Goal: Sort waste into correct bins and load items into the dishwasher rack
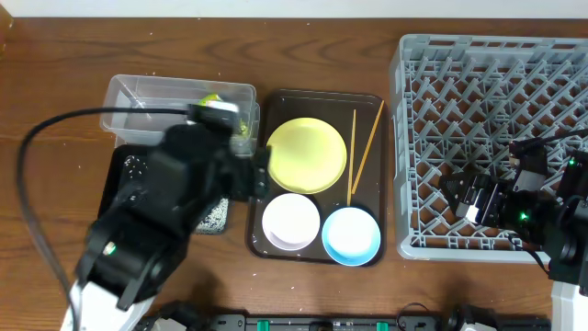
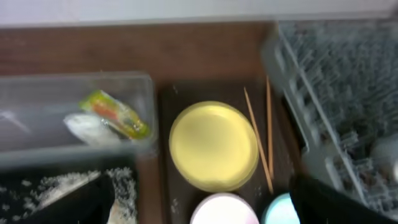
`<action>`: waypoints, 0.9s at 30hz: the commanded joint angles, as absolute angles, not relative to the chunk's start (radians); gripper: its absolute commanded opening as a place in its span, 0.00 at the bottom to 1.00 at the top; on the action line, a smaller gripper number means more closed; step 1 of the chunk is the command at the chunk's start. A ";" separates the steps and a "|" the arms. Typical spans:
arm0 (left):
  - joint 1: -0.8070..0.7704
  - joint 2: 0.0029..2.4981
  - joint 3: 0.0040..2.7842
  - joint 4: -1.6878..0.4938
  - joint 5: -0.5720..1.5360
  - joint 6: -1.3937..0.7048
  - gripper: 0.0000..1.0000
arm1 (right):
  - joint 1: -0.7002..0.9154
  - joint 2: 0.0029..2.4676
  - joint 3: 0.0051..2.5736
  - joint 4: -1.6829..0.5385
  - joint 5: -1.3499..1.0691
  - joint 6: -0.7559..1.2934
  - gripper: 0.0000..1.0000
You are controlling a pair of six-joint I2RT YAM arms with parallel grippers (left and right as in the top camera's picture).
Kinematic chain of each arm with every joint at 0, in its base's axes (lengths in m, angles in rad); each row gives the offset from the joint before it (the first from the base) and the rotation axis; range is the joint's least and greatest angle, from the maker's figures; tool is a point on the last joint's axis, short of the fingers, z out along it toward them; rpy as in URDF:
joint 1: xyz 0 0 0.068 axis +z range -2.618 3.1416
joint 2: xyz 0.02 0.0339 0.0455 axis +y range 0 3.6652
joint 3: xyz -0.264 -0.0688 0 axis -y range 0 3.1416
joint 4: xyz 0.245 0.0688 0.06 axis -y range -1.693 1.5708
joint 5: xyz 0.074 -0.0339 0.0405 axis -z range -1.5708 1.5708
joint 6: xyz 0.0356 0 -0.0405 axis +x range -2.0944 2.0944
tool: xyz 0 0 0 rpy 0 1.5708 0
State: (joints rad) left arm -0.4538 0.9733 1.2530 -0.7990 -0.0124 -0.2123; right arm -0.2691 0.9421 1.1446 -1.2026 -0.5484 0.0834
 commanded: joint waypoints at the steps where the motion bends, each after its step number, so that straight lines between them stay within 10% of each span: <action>1: -0.376 0.845 1.174 -0.737 -0.041 -0.207 0.92 | -0.274 0.941 1.156 -1.201 -0.550 0.084 0.99; 27: -0.179 0.102 0.266 -0.080 0.146 0.015 0.93 | -0.274 0.941 1.156 -1.201 -0.550 0.084 0.99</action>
